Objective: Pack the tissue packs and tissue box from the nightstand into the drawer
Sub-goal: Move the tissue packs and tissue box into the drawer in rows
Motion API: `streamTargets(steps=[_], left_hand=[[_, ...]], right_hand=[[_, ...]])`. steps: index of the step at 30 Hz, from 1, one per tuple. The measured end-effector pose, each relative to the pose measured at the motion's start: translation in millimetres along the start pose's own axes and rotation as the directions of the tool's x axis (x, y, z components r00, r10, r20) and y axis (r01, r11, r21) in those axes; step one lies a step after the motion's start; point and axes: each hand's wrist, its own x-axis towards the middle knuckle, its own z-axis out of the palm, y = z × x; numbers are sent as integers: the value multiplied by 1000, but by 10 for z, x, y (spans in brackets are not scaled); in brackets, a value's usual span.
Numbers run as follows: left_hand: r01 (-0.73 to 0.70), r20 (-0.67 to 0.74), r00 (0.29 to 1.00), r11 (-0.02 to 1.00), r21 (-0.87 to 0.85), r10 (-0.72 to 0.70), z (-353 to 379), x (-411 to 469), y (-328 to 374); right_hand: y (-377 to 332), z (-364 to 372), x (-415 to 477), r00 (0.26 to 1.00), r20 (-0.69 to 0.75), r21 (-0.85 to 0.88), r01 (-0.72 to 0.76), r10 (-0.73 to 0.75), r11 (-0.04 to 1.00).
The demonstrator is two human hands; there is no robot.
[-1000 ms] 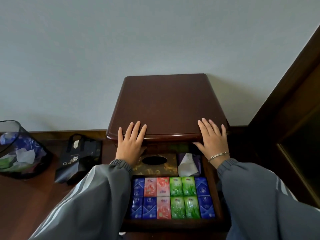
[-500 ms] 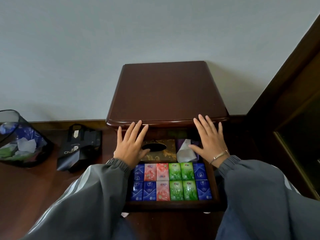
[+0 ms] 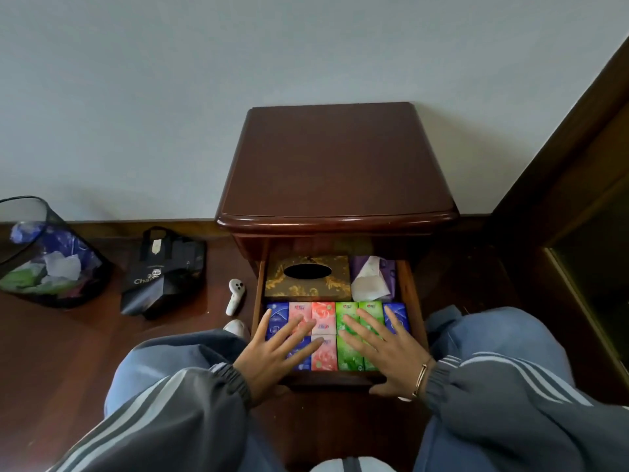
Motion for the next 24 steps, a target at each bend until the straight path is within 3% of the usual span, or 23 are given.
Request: streamTargets(steps=[5,8,11,13,14,16,22,23,24], left_hand=[[135,-162,978,991,-5,-134,107,86,-93],[227,-210,951,974,-17,-226,88,361,-262],[236,-298,932,970,62,-208,97,738,-447],[307,-213,937,943,128,-276,53,912,-597],[323,-174,942,915,241,-287,103,991,-670],[235,-90,972,887,398,-217,198,1020,-821],[96,-225,973,973,209,-48,4,926,-901],[53,-170,985,992,119,-32,2,865,-910],[100,-78,992,995,-3,-100,-74,728,-871]], right_hand=[[139,41,78,961,-268,-50,-88,71,995],[327,-38,354,931,-339,-71,-170,137,983],[593,-95,730,914,-366,-125,-233,173,965],[778,-85,913,909,-372,-158,-260,186,953],[855,-55,972,906,-385,-167,-255,176,952],[986,6,1025,915,-379,-197,-228,141,953],[881,-203,852,879,-471,-172,-169,70,971],[820,-292,769,882,-469,-131,-123,48,984],[727,-329,664,858,-512,-110,-108,37,988]])
